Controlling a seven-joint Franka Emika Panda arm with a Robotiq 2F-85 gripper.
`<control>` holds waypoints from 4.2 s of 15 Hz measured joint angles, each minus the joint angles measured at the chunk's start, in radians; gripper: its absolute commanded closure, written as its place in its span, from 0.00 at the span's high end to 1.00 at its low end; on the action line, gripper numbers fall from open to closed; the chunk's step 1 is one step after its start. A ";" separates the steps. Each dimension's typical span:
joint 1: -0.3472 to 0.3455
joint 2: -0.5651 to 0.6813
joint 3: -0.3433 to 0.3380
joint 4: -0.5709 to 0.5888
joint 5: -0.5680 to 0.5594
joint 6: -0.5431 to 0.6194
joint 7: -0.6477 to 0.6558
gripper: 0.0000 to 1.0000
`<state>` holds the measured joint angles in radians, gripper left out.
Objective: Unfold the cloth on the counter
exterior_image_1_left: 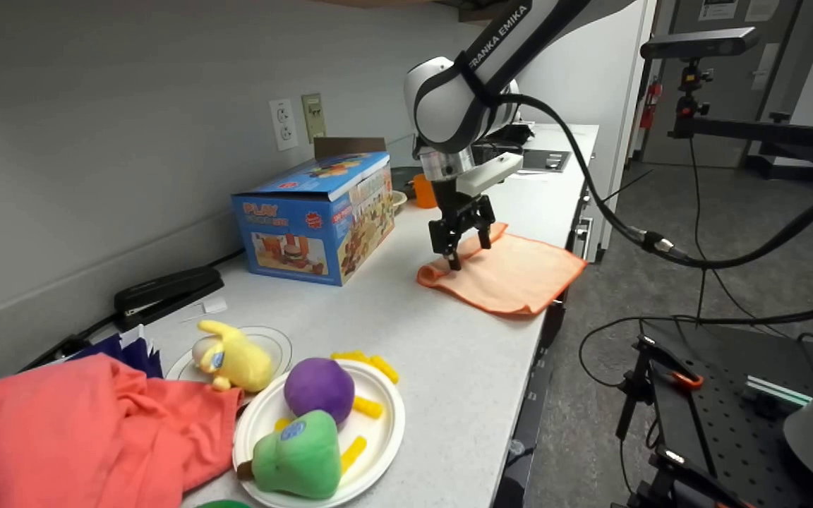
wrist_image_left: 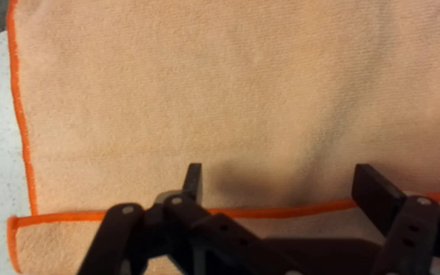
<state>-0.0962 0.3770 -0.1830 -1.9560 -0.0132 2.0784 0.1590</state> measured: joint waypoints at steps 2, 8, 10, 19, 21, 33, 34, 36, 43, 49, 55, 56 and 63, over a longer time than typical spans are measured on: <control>0.000 -0.001 0.000 -0.008 0.000 -0.001 -0.002 1.00; -0.002 0.007 0.000 -0.014 0.000 -0.001 -0.002 1.00; -0.003 0.007 0.000 -0.010 0.000 0.000 -0.001 1.00; -0.014 0.011 0.000 0.017 0.000 0.003 0.001 1.00; -0.014 0.010 0.004 0.017 0.000 0.003 0.001 1.00; -0.010 0.001 0.080 0.007 0.005 -0.024 -0.023 1.00; -0.009 0.001 0.084 0.008 0.007 -0.021 -0.023 1.00; -0.009 0.002 0.086 0.010 0.015 0.001 -0.019 1.00; -0.008 0.013 0.076 0.007 -0.003 0.250 0.032 1.00; 0.026 0.033 -0.007 -0.007 -0.190 0.535 0.115 1.00; 0.077 0.061 -0.102 -0.015 -0.306 0.649 0.181 1.00; 0.077 0.059 -0.100 -0.015 -0.299 0.626 0.176 1.00; 0.048 -0.069 -0.076 -0.013 -0.204 0.246 0.041 1.00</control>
<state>-0.0479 0.3085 -0.2591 -1.9687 -0.2170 2.3244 0.2000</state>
